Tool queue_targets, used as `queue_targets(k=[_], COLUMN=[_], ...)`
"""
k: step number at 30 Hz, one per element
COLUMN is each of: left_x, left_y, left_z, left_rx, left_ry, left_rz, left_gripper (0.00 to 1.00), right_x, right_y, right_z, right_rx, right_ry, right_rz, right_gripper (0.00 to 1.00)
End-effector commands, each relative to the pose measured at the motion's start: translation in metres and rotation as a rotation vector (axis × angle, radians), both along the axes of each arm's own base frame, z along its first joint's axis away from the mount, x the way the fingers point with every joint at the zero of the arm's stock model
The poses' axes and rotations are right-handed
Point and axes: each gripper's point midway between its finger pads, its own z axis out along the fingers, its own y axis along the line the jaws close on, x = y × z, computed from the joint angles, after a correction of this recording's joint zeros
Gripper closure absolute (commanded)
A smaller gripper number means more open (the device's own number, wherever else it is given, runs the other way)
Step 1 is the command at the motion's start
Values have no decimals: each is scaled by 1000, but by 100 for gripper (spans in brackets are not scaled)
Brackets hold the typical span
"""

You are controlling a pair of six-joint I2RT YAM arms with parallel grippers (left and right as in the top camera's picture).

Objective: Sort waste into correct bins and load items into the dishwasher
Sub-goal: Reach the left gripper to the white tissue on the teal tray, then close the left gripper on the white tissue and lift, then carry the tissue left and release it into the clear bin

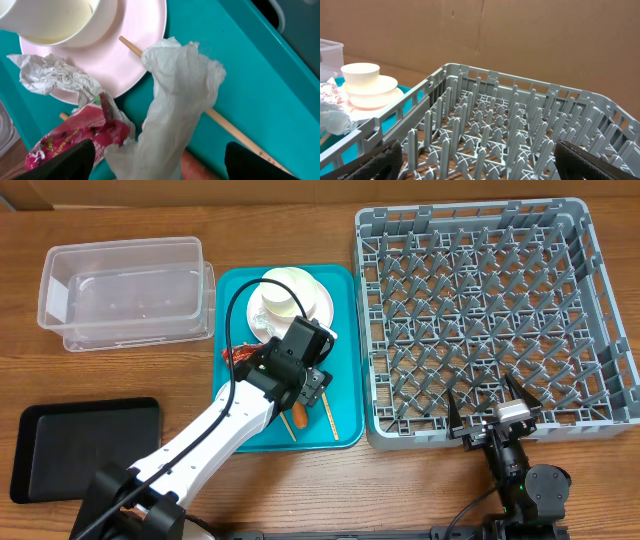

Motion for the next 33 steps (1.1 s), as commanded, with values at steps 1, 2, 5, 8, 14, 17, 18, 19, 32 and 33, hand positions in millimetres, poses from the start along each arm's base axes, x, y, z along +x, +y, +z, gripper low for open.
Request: queue_targets(k=[1,2,5,8,14,17,18,19,32,33], left_x=[1,0,-2,-5,1,8,10,13,58,63], left_y=[-1,-1,1,3,2,2,0,-1,3,9], left_z=[-18,-24,-39,-48,-35,-21,-15,-7,121,130], left_rx=[30,40,65,82,74,68,59,47,-147,-157], left_ry=[28,42,80,106,66,24,8,-9,-274,-293], left_rz=[-12,-12,-12,-11,-4,5,6,6,159,179], left_gripper=[12,11,10,25,65,85,93,96,96,96], right_x=[0,0,0,0,0,0,0,0,0,0], right_y=[0,0,0,0,0,0,0,0,0,0], right_z=[-2,-2,-2,-2,-2,-2,-2,-2,-2,-2], right_rx=[7,7,7,7,7,7,7,7,7,7], right_ry=[-2,-2,-2,-2,-2,-2,-2,-2,-2,-2], right_rz=[-2,-2,-2,-2,-2,-2,-2,-2,-2,-2], right_gripper=[0,0,0,0,0,0,0,0,0,0])
